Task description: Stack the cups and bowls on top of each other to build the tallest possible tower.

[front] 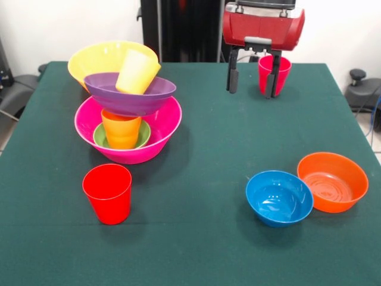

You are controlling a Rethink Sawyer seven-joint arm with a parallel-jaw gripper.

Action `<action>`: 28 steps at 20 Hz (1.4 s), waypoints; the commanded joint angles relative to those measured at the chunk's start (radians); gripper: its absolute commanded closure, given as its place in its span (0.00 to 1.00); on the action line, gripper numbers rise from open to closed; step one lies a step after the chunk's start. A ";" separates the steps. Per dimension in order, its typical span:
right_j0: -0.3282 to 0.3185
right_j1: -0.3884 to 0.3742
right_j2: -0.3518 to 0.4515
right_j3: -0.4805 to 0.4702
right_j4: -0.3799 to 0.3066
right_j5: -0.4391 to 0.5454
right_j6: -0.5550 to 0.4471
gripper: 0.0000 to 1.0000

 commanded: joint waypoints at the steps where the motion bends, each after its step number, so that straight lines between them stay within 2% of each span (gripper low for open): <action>1: 0.014 0.019 0.025 0.044 0.024 0.101 0.082 0.00; 16: 0.014 0.028 0.024 0.047 0.056 0.103 0.075 0.00; 23: 0.041 0.013 -0.005 0.036 0.054 0.133 0.089 0.00; 28: 0.032 0.014 -0.001 0.047 0.057 0.099 0.086 0.00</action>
